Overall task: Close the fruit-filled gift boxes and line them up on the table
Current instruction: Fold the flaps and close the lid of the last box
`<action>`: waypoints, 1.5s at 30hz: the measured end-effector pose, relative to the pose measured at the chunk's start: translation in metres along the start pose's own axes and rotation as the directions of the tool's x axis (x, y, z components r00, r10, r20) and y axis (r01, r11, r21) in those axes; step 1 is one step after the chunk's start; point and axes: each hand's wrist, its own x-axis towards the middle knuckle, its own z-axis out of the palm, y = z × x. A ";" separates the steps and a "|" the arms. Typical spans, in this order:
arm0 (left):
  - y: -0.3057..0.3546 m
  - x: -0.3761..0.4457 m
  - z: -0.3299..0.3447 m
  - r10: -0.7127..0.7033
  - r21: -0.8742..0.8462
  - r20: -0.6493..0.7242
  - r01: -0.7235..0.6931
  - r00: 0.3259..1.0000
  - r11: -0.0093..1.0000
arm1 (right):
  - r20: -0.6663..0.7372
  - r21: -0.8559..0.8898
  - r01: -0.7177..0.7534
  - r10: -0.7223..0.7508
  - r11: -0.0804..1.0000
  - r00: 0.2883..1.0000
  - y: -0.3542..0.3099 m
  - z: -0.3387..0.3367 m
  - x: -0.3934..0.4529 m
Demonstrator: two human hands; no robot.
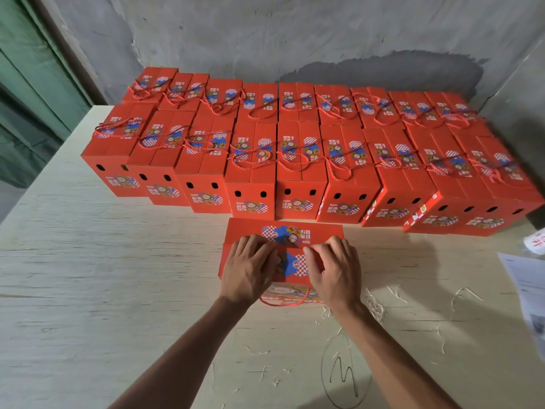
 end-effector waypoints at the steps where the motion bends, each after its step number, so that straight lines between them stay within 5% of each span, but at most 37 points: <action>1: -0.001 0.001 -0.001 -0.005 -0.018 -0.009 0.005 1.000 1.000 | -0.008 0.010 -0.005 0.005 1.000 1.000 0.000 0.000 0.002; 8: 0.011 0.024 -0.003 -0.213 0.043 0.073 0.210 0.974 0.977 | 0.096 0.041 0.012 -0.016 0.999 0.995 0.002 0.000 0.016; 19: 0.017 0.041 0.001 -0.153 0.159 0.268 0.113 0.951 0.981 | 0.163 -0.017 0.004 -0.001 1.000 0.987 -0.006 0.001 0.029; 24: 0.014 0.036 -0.002 -0.169 0.086 0.250 0.152 0.954 0.985 | 0.186 0.058 0.038 -0.048 0.998 0.981 0.003 -0.004 0.028; 30: -0.030 0.018 -0.020 -0.261 -0.041 0.153 0.270 0.953 0.962 | 0.061 0.120 -0.078 0.072 0.990 0.996 0.030 -0.017 0.011; 34: -0.035 0.007 -0.024 -0.475 -0.293 0.159 0.501 0.866 0.815 | 0.095 0.327 -0.344 0.331 0.880 0.939 0.030 -0.018 -0.002; 37: -0.026 0.005 -0.022 -0.652 -0.531 0.189 0.635 0.734 0.561 | 0.264 0.541 -0.550 0.493 0.636 0.829 0.016 -0.016 -0.004; 39: -0.024 0.006 -0.021 -0.667 -0.639 0.237 0.631 0.706 0.441 | 0.317 0.582 -0.623 0.560 0.522 0.765 0.009 -0.014 -0.002; 45: -0.024 0.009 -0.021 -0.652 -0.736 0.339 0.623 0.678 0.265 | 0.311 0.539 -0.679 0.631 0.499 0.711 0.009 -0.008 0.003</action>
